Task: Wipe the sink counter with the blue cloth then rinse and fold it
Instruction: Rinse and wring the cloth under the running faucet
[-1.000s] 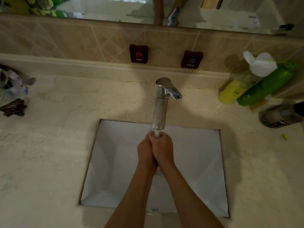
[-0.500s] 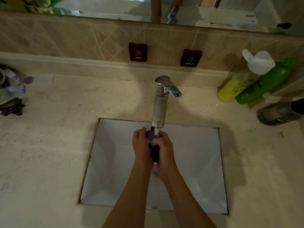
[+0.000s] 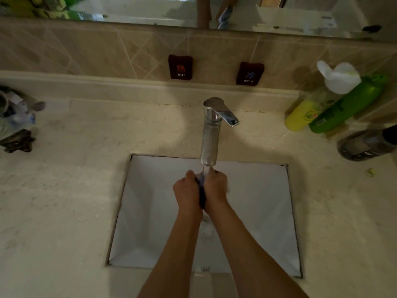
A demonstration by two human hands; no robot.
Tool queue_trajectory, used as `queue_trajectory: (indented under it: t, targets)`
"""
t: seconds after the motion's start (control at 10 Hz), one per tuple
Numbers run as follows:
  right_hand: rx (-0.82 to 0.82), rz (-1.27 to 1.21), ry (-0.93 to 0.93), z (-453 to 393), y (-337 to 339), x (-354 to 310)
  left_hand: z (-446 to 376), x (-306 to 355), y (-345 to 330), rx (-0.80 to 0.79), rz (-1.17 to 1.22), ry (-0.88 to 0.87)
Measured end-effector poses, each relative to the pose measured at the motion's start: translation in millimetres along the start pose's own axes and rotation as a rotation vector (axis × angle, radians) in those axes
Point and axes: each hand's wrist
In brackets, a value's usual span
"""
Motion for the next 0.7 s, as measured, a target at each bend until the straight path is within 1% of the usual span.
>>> queue_trajectory:
  t: [0.1,0.2,0.3,0.4,0.5,0.6,0.7]
  targets:
    - [-0.016,-0.190,-0.119,-4.3,7.0,-6.4,-0.7,1.1,-2.3,0.000,0.127,-0.053]
    - [-0.159,-0.128,-0.047,8.2,7.1,-1.2,6.3,5.7,-6.1,-0.059,0.220,-0.052]
    - [-0.238,-0.124,0.048,23.4,7.6,10.2,4.6,3.3,-9.0,-0.079,0.206,-0.087]
    - [-0.265,0.018,0.194,24.8,8.1,14.7,6.4,8.1,-8.2,-0.059,0.152,-0.089]
    - [-0.173,0.183,0.295,21.4,7.9,12.6,-3.9,1.6,-6.6,-0.083,-0.162,-0.267]
    - [-0.136,0.437,0.358,14.8,8.8,2.4,-2.5,0.9,-9.3,-0.109,-0.108,-0.160]
    - [-0.057,0.425,0.370,7.6,7.3,-0.3,1.5,5.3,-9.4,-0.063,-0.096,-0.117]
Point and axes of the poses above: each hand's wrist, its own z-axis away from the middle knuckle, its own y-axis out of the back of the hand, x = y × z, and after that the axes turned 1 degree about -z, right-handed
